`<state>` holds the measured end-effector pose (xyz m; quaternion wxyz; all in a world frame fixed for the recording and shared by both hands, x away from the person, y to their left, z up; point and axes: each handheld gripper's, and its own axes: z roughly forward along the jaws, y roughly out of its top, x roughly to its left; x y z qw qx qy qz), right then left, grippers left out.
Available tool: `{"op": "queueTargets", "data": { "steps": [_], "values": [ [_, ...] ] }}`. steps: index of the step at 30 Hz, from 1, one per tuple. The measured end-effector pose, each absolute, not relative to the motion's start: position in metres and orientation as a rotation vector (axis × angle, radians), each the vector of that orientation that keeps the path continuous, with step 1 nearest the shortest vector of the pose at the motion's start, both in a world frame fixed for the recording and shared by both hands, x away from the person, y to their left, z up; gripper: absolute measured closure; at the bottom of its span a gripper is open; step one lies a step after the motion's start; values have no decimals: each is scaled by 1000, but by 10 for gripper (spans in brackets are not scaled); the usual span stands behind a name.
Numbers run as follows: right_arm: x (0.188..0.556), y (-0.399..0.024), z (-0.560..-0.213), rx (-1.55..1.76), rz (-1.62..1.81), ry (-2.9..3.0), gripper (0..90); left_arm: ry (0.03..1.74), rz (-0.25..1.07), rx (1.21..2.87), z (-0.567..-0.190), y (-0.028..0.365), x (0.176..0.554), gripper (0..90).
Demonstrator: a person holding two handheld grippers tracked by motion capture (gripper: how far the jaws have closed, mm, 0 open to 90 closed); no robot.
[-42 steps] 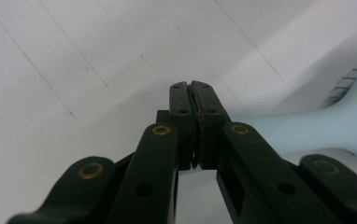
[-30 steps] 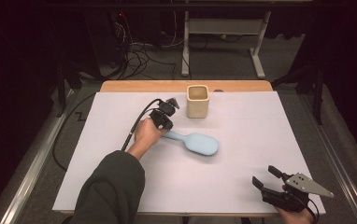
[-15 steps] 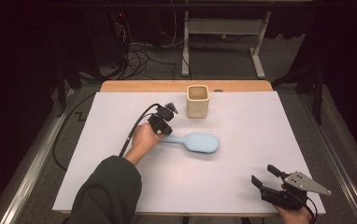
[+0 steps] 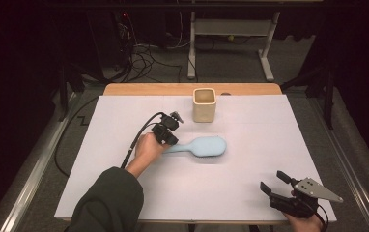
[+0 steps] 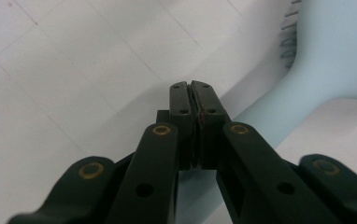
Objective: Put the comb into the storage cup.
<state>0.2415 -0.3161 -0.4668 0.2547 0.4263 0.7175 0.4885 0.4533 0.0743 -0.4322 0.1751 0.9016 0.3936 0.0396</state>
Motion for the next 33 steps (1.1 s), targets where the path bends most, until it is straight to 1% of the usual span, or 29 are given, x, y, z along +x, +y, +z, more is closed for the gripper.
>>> {"op": "queueTargets", "data": {
  "steps": [8,23,33],
  "values": [
    [241,-316,-467,1152,1328,1950,256,1102,100,2556,-433,74,446,876],
    [240,-315,-466,1148,1325,1954,257,995,75,2575,-430,68,421,876],
    [240,-315,-466,1144,1322,1953,257,958,61,2582,-431,66,408,875]
  ]
}}
